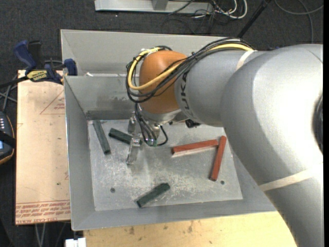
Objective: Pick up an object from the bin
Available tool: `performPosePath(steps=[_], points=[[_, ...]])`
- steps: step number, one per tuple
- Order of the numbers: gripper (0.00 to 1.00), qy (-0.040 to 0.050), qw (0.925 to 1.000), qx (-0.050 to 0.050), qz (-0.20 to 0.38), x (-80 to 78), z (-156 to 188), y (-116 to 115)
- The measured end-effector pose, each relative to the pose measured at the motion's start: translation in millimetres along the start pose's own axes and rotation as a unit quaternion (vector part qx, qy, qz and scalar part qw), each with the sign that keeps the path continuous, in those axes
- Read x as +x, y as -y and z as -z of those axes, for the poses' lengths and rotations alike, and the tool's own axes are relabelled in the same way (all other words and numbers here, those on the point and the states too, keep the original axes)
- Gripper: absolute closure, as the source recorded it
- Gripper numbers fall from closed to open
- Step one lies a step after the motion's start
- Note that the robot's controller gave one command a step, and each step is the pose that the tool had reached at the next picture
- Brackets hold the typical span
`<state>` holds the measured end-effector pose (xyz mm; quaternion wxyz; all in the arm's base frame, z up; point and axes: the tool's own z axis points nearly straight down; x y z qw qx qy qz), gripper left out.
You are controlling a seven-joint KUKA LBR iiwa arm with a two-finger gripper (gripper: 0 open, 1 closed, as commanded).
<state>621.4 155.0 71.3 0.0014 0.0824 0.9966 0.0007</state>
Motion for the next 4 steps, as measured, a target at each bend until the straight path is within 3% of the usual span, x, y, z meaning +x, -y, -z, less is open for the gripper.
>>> performPosePath(steps=[1,4], points=[[1.0,0.0002,0.9926,0.0,-0.122,13.0,0,-8],[1.0,-0.0033,0.9925,0.001,-0.122,14.9,21,-8]])
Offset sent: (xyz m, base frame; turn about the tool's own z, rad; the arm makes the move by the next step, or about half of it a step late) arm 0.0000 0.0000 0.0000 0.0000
